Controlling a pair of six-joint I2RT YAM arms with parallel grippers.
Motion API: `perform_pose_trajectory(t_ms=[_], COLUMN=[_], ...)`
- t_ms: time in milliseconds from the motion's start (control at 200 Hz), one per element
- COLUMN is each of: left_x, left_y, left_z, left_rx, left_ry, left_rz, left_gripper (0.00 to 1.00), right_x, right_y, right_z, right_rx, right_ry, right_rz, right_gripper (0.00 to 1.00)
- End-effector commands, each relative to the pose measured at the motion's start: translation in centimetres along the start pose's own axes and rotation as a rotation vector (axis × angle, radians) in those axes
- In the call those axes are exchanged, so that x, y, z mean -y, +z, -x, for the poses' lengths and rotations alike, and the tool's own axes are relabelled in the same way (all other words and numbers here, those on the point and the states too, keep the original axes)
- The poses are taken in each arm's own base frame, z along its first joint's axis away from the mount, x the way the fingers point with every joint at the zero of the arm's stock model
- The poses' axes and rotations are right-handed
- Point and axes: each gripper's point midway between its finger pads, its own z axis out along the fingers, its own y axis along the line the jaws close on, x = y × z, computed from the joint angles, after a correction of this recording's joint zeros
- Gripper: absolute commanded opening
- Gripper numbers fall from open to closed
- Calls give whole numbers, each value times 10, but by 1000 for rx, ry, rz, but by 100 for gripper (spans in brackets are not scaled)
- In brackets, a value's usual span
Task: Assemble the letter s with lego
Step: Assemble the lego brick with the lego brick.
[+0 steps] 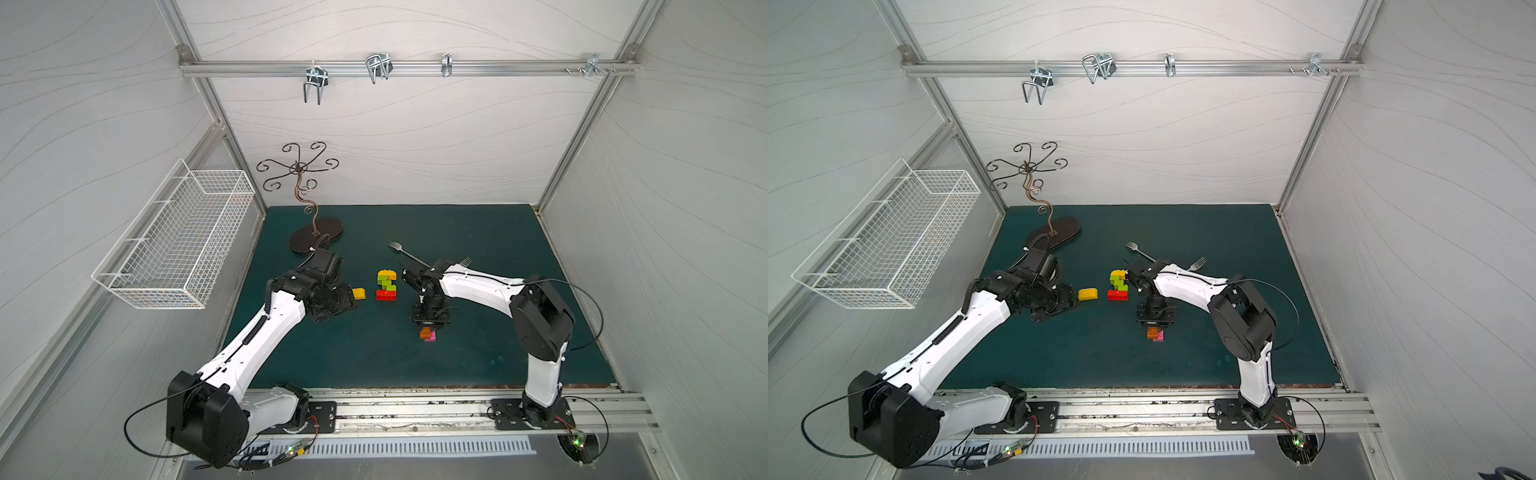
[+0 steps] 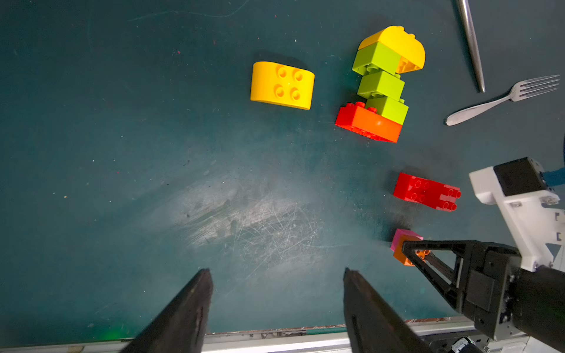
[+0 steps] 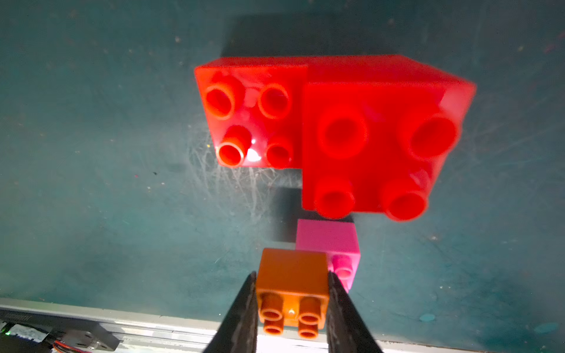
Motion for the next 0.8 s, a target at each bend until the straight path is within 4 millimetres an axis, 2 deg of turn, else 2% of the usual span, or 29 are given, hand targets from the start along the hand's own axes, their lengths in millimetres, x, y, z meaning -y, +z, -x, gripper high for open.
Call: perform_pose_trajectory(t_ms=[0, 270, 620, 795], left_x=[1, -2, -4, -3], left_y=[-2, -2, -4, -4], left_z=[4, 3, 2, 3], left_rx=[3, 5, 6, 3], left_ry=[14, 5, 3, 2], left_rz=[2, 12, 19, 21], left_gripper=[71, 70, 70, 70], right_x=[28, 43, 46, 51], right_y=[31, 53, 53, 50], right_z=[-8, -18, -30, -26], right_rx=[-63, -86, -57, -62], right_ry=[-2, -8, -13, 8], right_rz=[-107, -185, -198, -165], right_gripper=[0, 0, 0, 0])
